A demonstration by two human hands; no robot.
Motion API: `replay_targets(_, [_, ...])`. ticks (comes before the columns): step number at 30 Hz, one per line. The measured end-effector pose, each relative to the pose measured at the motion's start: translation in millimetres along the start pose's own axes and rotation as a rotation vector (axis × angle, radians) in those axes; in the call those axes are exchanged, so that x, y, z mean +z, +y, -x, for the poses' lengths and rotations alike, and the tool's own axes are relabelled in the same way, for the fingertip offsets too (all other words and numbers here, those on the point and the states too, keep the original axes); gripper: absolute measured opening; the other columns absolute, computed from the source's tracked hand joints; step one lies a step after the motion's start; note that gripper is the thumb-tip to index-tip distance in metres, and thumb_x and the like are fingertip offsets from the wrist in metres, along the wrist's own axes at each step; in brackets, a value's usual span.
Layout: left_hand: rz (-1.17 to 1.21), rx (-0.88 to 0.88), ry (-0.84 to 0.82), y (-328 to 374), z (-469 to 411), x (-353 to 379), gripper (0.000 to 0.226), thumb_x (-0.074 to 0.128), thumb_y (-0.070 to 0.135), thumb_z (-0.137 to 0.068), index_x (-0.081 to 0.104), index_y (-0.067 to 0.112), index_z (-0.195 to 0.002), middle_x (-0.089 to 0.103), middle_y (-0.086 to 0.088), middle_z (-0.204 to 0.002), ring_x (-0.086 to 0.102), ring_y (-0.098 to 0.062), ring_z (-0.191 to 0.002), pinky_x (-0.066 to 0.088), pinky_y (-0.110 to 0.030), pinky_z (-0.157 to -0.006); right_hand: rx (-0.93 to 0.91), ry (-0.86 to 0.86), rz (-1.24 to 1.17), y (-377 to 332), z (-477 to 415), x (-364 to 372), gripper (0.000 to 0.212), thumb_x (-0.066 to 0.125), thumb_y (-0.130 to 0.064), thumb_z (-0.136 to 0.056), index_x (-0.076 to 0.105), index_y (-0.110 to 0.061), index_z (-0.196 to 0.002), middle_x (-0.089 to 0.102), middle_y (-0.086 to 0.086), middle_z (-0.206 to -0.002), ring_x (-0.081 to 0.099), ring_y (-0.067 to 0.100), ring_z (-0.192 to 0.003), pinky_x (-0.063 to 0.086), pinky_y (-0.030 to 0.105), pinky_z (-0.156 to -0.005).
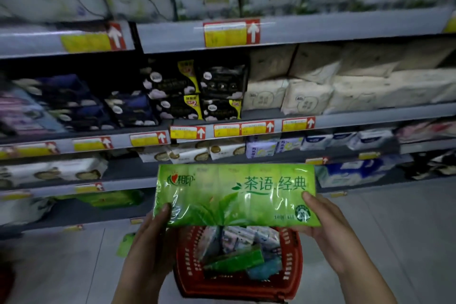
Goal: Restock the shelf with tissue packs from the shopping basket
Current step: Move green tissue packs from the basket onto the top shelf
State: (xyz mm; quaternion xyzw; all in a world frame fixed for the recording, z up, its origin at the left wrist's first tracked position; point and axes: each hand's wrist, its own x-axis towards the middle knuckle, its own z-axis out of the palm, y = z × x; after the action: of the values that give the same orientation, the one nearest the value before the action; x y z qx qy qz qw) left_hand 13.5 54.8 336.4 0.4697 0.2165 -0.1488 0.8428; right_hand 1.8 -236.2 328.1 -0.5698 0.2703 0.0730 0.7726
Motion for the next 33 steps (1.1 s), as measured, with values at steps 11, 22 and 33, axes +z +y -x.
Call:
replay_targets(11, [-0.139,0.171,-0.028,77.2,66.0,36.5,0.046,0.063,0.036,-0.081,0.060,0.013,-0.120,0.070,-0.012,-0.116,0.068,-0.026,-0.106,0.048,-0.040,-0.091,-0.198,-0.065,-0.015,-74.4,62.4,19.1,0.095,0.086,-0.065,-0.036,0.066,-0.020,-0.117,0.064,0.008,-0.125,0.062,0.024,-0.112,0.058,0.031,-0.065])
replay_targets(22, [0.068,0.265,-0.098,165.1,98.4,64.5,0.060,0.069,0.028,-0.068,0.054,0.009,-0.123,0.065,-0.011,-0.123,0.070,-0.023,-0.100,0.060,-0.031,-0.072,-0.351,-0.127,-0.119,-146.1,115.6,60.4,0.024,0.053,-0.029,-0.088,0.065,-0.021,-0.107,0.074,-0.003,-0.101,0.070,0.016,-0.090,0.058,0.031,-0.066])
replay_targets(33, [0.120,0.307,-0.048,187.3,117.8,44.0,0.102,0.080,0.033,-0.053,0.039,0.007,-0.143,0.048,-0.015,-0.143,0.043,-0.035,-0.133,0.051,-0.034,-0.079,-0.455,-0.097,-0.057,-174.5,136.1,90.7,0.117,0.087,-0.066,-0.027,0.057,-0.014,-0.127,0.065,0.008,-0.123,0.060,0.027,-0.113,0.052,0.041,-0.083])
